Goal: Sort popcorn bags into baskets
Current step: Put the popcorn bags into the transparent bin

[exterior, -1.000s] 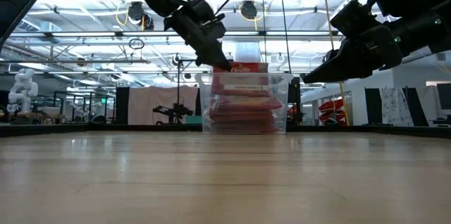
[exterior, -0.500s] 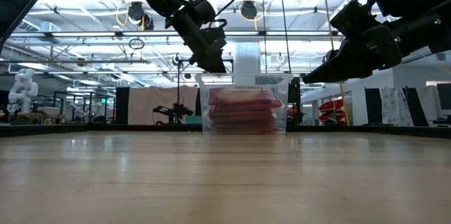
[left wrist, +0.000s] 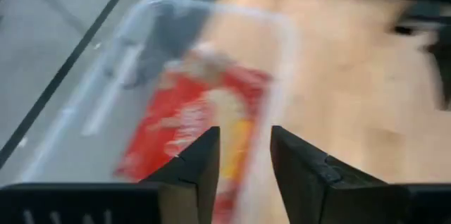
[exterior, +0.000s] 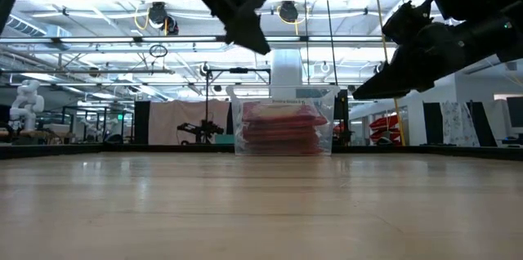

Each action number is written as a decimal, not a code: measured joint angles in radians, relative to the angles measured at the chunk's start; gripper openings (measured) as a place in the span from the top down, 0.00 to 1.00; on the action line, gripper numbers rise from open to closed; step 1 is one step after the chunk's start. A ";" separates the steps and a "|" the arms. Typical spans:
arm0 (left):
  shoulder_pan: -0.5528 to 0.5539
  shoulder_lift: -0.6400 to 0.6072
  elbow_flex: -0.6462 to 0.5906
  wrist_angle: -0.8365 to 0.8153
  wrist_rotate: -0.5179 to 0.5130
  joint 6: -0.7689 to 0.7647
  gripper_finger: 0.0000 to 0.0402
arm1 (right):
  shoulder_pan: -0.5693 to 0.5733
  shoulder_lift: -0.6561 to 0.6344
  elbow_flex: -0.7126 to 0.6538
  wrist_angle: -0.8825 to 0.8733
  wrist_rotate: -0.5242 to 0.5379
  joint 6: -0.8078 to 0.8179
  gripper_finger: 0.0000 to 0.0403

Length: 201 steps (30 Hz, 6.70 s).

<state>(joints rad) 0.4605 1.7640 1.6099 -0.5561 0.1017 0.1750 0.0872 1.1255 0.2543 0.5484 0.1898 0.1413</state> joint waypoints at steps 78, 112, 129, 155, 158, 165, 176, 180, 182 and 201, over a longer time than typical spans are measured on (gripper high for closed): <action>-0.943 -0.108 -0.699 1.004 -0.792 -0.554 0.75 | 0.520 0.419 0.510 -0.585 -0.362 0.031 0.99; -0.857 -0.107 -0.698 0.761 -0.755 -0.603 0.75 | 0.771 0.248 0.510 -0.822 -0.216 0.653 0.62; -0.852 -0.107 -0.698 0.766 -0.753 -0.643 0.75 | 0.752 0.593 0.511 -0.353 -0.244 0.489 0.84; -0.853 -0.107 -0.698 0.732 -0.756 -0.602 0.75 | 0.304 0.132 0.510 -0.953 -0.177 0.190 0.73; -0.847 -0.107 -0.698 0.737 -0.755 -0.589 0.75 | 0.317 0.070 0.500 -1.043 -0.166 0.219 0.63; -0.824 -0.107 -0.698 0.740 -0.755 -0.604 0.75 | 0.272 0.091 0.402 -0.940 -0.296 0.357 0.38; -0.824 -0.107 -0.698 0.740 -0.753 -0.599 0.75 | 0.266 0.174 0.255 -0.692 -0.389 0.414 0.30; -0.824 -0.107 -0.698 0.739 -0.753 -0.600 0.75 | 0.276 0.212 0.239 -0.666 -0.406 0.422 0.39; -0.824 -0.107 -0.698 0.738 -0.754 -0.599 0.75 | 0.282 0.224 0.238 -0.668 -0.402 0.424 0.47; -0.811 -0.107 -0.698 0.770 -0.753 -0.630 0.75 | 0.257 0.117 0.238 -0.601 -0.237 0.320 1.00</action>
<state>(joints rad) -0.3505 1.6569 0.9115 0.2143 -0.6518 -0.4548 0.3444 1.2423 0.4927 -0.0522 -0.0472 0.4612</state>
